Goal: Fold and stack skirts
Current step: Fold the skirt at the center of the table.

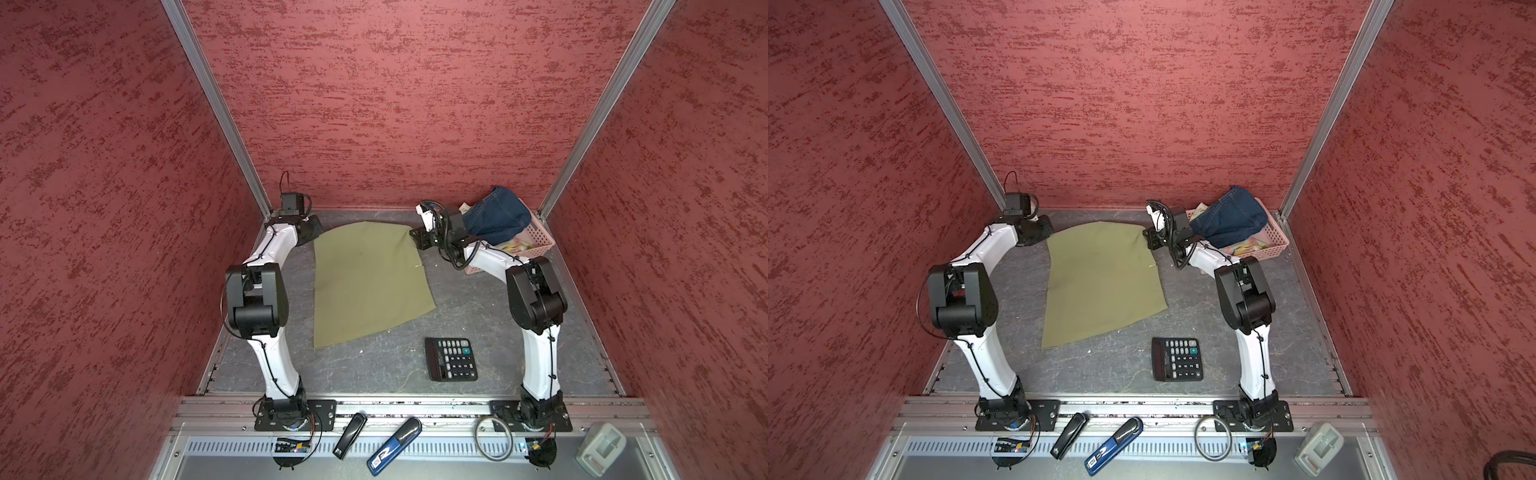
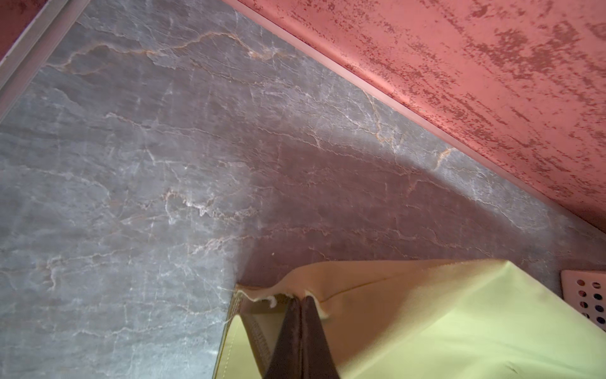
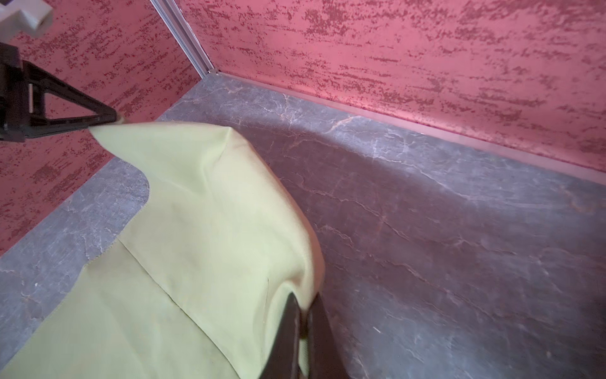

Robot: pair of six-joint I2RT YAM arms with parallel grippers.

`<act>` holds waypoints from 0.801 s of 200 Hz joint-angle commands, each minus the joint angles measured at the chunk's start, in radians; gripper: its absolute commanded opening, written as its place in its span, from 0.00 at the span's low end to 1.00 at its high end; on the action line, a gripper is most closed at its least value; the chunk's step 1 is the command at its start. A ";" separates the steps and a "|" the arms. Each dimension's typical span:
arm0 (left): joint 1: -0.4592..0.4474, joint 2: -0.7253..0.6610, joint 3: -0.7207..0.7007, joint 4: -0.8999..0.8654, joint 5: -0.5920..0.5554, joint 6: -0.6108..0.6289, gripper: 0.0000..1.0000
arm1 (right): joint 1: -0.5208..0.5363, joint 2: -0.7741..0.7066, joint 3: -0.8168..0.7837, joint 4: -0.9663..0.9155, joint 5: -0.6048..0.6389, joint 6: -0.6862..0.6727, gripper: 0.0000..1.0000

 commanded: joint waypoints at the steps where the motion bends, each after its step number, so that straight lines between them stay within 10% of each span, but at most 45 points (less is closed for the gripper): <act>1: 0.004 -0.103 -0.099 0.087 0.002 -0.033 0.00 | -0.001 -0.067 -0.059 0.113 0.015 -0.058 0.00; 160: -0.001 -0.677 -0.743 0.194 -0.084 -0.277 0.00 | 0.000 -0.371 -0.607 0.542 0.056 -0.184 0.00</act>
